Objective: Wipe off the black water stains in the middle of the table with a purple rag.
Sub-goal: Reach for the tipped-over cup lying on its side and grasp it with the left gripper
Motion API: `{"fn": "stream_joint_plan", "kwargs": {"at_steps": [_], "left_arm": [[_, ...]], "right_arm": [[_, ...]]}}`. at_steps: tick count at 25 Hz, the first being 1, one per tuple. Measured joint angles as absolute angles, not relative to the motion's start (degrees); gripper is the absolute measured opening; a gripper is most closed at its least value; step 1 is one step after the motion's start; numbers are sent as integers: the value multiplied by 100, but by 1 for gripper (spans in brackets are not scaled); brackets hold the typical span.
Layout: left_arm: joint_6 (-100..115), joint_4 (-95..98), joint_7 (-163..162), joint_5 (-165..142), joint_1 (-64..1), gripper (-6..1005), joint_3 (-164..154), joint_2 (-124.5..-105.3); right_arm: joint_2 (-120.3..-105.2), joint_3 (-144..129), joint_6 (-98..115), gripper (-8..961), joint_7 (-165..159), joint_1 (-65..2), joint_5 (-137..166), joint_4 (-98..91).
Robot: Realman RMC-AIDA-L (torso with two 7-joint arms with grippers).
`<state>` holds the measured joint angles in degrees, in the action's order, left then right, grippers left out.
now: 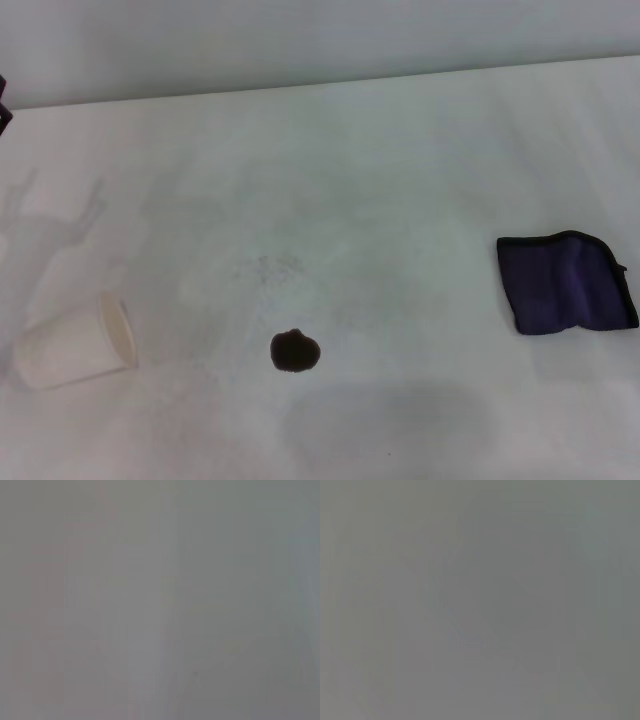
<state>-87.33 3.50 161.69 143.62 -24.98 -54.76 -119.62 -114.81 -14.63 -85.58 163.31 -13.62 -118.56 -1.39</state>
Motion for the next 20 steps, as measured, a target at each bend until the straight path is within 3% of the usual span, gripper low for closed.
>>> {"fn": "stream_joint_plan", "kwargs": {"at_steps": [20], "left_arm": [[-8836,198,15983,14352,-2387,887,-5476,-11951]], "right_arm": [[-11478,-1464,-8640,659,16331,-1304,-11856,-44]]}}
